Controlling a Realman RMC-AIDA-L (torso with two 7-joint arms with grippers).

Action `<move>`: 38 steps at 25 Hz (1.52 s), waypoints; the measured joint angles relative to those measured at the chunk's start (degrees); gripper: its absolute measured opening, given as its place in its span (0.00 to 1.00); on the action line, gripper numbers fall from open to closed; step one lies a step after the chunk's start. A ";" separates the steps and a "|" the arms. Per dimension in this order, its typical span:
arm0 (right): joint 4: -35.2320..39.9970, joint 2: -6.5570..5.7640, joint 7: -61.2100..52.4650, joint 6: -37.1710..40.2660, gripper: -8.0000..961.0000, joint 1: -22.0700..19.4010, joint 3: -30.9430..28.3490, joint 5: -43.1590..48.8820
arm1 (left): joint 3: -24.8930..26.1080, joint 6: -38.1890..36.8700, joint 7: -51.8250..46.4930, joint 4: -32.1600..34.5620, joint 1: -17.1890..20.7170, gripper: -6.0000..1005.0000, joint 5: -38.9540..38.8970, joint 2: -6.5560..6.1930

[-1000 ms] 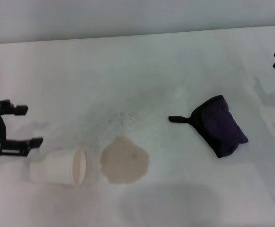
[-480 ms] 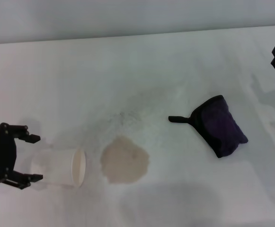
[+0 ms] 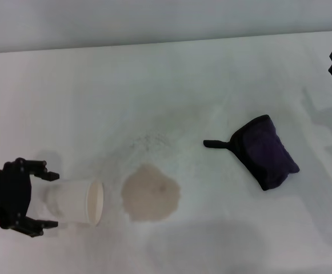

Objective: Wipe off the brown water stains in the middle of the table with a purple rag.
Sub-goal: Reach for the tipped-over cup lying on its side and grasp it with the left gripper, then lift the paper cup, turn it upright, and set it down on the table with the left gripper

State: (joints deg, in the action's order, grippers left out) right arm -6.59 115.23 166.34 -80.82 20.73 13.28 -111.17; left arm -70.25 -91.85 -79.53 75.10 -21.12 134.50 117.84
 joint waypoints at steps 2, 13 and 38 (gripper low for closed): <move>-0.28 -0.01 -0.01 -0.74 0.84 -0.07 0.00 0.04 | 0.02 0.35 0.60 -0.98 -0.23 0.88 0.36 0.24; -0.70 0.00 -0.09 -2.33 0.84 -1.14 2.04 0.17 | -0.07 5.89 4.87 -8.48 -1.58 0.88 -0.82 1.00; -0.10 0.00 -0.14 -2.21 0.84 -1.13 2.19 0.16 | 0.48 9.79 7.43 -17.57 -3.06 0.86 -7.00 0.98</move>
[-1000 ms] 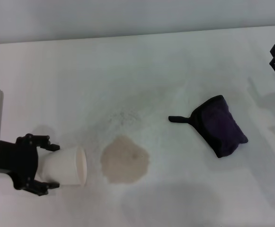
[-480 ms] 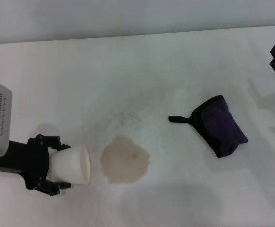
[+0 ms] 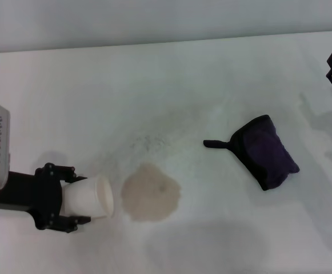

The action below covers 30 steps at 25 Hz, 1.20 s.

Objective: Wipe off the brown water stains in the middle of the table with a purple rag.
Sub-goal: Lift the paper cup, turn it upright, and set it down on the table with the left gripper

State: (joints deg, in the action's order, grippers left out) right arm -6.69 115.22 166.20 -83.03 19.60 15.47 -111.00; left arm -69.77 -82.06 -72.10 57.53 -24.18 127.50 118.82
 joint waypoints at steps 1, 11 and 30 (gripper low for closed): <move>0.01 0.00 0.00 0.03 0.84 0.04 0.00 0.00 | 0.00 0.05 0.11 0.00 0.12 0.84 -0.56 0.00; 0.45 -0.08 0.47 -0.45 0.84 -0.10 0.78 0.00 | 4.74 -0.93 5.50 1.14 4.97 0.70 -17.54 -0.12; 5.00 0.00 0.62 -0.25 0.84 0.94 5.70 0.66 | 6.73 -4.83 33.17 -34.41 9.63 0.69 -57.54 0.04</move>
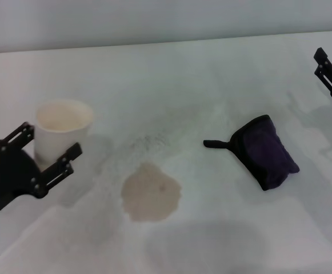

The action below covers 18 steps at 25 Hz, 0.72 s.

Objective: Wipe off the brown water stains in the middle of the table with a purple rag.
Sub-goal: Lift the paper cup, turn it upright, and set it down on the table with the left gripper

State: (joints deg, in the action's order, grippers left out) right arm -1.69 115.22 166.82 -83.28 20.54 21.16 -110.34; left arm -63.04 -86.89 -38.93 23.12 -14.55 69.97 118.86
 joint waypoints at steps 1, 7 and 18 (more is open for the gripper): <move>0.11 0.00 -0.01 0.02 0.84 -0.01 0.12 0.03 | 0.01 -0.50 2.76 -2.70 0.75 0.69 -2.20 0.04; 0.21 0.00 -0.02 0.08 0.84 -0.53 0.27 0.04 | 0.54 0.72 7.40 -6.76 3.38 0.69 -6.48 0.01; 0.19 -0.07 -0.25 -0.08 0.84 -1.03 0.28 0.04 | 2.74 8.77 12.21 -8.49 3.75 0.69 -7.20 0.01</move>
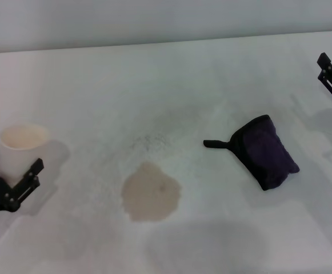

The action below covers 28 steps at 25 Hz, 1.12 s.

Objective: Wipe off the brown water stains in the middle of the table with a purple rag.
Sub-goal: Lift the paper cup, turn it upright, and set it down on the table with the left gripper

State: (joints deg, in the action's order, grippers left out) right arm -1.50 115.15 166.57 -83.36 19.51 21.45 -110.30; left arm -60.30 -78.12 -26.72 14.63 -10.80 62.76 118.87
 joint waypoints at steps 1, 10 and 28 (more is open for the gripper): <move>0.00 0.00 -0.04 -0.01 0.84 0.00 0.00 0.00 | -0.02 0.16 0.11 -0.28 -0.23 0.69 0.02 0.01; -0.04 -0.02 -0.19 0.05 0.84 0.00 0.00 0.00 | -0.03 1.91 5.90 -5.75 -4.58 0.69 -0.40 0.32; 0.00 -0.02 -0.29 0.16 0.84 0.43 0.00 0.00 | -0.35 2.19 7.50 -10.02 -3.57 0.69 -0.08 0.36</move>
State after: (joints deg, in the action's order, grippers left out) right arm -1.49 115.13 166.29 -83.20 19.94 21.44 -110.30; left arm -60.64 -75.93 -19.22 4.61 -14.37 62.68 119.23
